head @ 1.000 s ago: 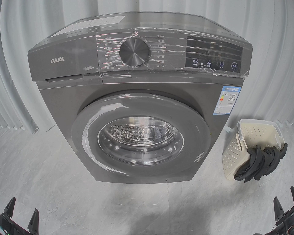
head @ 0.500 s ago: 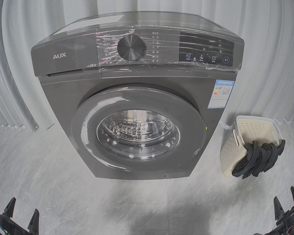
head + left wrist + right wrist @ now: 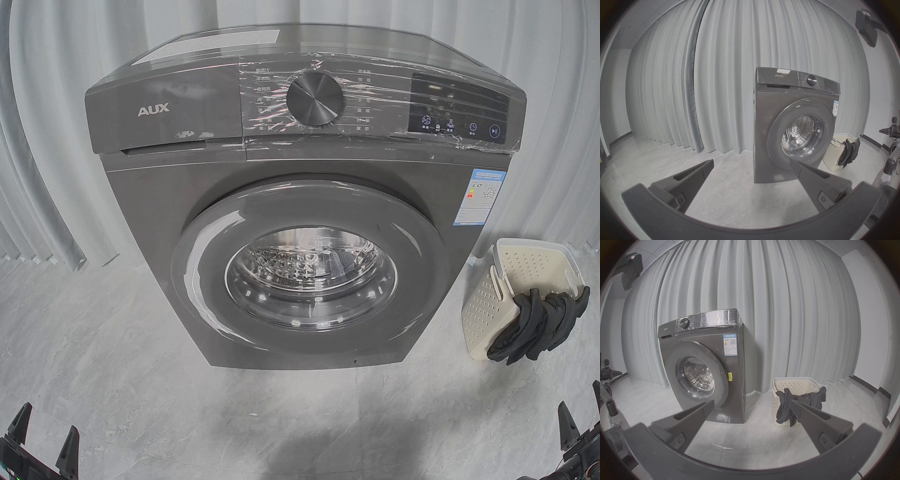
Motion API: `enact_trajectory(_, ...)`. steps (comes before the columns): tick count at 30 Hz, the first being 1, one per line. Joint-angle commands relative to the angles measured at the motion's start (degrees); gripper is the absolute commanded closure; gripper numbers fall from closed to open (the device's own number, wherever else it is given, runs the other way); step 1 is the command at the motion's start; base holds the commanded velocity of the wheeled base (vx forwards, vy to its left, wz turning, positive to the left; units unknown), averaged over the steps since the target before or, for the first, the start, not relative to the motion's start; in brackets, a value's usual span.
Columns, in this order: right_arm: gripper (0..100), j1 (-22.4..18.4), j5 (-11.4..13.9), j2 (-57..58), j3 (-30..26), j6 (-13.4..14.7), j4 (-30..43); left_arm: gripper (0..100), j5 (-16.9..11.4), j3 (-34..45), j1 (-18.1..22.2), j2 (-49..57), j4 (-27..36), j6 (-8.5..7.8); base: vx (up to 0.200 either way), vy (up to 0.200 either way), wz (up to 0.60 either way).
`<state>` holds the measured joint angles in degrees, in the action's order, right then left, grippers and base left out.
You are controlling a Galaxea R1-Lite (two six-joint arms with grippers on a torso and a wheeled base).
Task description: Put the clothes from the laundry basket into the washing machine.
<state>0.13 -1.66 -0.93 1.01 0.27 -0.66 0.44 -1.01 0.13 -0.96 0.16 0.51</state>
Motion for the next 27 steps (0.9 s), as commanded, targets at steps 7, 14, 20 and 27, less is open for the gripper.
enact_trajectory(7, 0, 0.04, -0.01, 0.93, -1.01, 0.08, -0.04, 0, 0.0, 0.92, 0.04, 0.79, 0.02, -0.07, 0.0, 0.0, 0.0)
enact_trajectory(14, 0, 0.04, -0.1, 0.93, -1.01, 0.08, -0.04, 0, 0.0, 0.92, 0.04, 0.7, 0.02, 0.19, 0.057, 0.0, 0.0)
enact_trajectory(20, 0, -0.05, -0.01, 0.93, -1.01, 0.08, 0.04, 0, 0.0, 0.84, 0.04, 0.7, 0.02, 0.19, 0.2, 0.0, 0.0)
enact_trajectory(27, 0, 0.04, 0.08, 0.93, -1.01, 0.08, -0.04, 0, 0.0, 0.84, 0.04, 0.79, 0.02, 0.02, 0.114, 0.0, 0.0)
